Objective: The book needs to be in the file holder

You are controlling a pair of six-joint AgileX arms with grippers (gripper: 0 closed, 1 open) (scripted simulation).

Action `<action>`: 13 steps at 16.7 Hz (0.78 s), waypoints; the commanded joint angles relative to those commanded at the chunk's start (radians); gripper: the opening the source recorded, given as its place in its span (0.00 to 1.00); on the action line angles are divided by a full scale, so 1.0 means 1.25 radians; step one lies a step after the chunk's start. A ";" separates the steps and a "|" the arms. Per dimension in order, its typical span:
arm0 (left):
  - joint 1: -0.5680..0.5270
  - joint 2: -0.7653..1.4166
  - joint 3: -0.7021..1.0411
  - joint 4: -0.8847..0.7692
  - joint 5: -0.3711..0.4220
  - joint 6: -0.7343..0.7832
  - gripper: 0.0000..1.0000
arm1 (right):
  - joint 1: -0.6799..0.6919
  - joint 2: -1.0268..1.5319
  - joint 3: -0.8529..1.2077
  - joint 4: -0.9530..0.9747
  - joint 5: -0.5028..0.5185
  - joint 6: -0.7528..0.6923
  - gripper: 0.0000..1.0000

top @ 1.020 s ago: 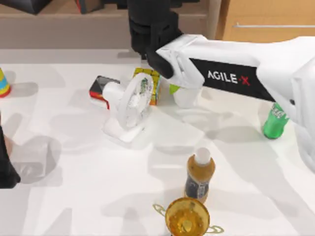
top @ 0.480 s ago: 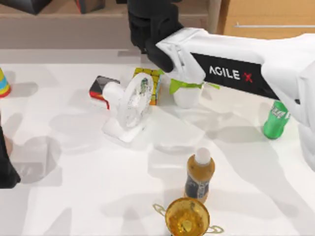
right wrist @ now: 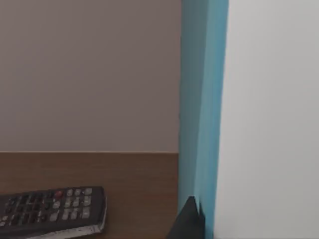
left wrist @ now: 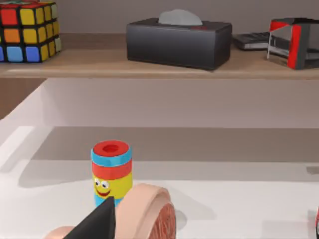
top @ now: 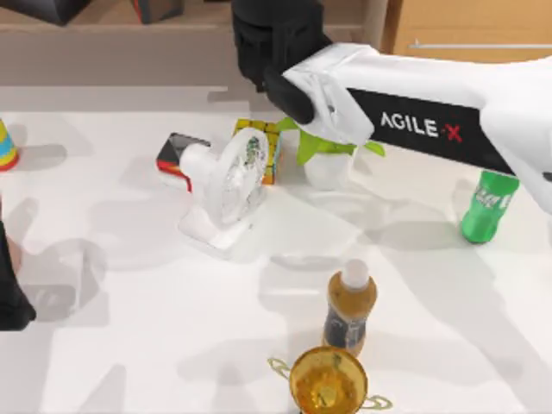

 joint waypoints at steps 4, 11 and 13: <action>0.000 0.000 0.000 0.000 0.000 0.000 1.00 | -0.001 -0.124 -0.140 -0.029 -0.109 0.099 0.00; 0.000 0.000 0.000 0.000 0.000 0.000 1.00 | -0.037 -0.444 -0.474 -0.105 -0.383 0.358 0.00; 0.000 0.000 0.000 0.000 0.000 0.000 1.00 | -0.064 -0.543 -0.567 -0.123 -0.468 0.441 0.00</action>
